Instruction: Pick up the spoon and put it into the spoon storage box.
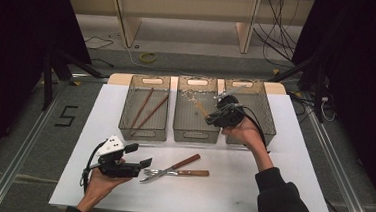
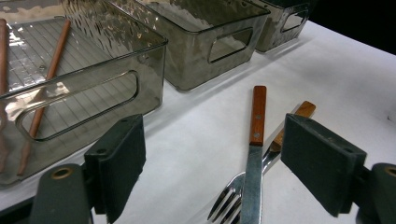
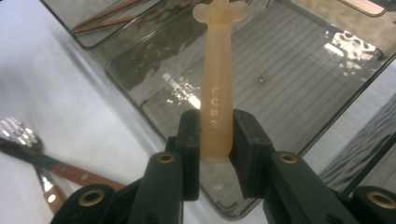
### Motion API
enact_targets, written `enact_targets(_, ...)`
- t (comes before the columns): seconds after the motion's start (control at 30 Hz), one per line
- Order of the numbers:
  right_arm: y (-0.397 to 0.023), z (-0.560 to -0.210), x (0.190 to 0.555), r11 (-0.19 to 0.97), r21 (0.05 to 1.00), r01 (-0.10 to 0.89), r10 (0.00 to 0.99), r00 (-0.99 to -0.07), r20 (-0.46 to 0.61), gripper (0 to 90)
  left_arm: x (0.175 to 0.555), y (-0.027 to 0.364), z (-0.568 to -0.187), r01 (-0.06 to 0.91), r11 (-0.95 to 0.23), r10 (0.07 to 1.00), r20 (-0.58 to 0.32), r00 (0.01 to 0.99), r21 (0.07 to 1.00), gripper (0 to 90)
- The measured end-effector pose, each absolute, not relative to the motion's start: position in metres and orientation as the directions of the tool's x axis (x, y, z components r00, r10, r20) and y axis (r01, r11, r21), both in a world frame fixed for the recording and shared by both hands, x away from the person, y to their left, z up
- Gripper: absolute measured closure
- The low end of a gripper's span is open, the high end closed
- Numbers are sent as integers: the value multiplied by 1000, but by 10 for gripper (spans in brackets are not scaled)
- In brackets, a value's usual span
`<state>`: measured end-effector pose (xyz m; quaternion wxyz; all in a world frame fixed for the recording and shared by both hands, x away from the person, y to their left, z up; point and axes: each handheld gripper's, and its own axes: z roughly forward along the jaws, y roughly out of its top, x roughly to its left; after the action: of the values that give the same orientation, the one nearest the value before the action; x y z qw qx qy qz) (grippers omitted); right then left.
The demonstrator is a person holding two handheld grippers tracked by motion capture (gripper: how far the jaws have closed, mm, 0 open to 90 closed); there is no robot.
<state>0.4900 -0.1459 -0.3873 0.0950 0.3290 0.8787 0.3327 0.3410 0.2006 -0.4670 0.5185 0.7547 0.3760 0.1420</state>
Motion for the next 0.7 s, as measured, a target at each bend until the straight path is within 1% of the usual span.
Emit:
enact_targets(0.3, -135, -386, 499, 562, 640, 524, 657, -753, 39, 744, 341, 201, -467, 415, -181, 715, -171, 678, 891, 215)
enact_targets(0.7, -128, -390, 511, 545, 628, 555, 686, -726, 47, 744, 341, 201, -467, 412, -178, 715, -170, 678, 893, 215)
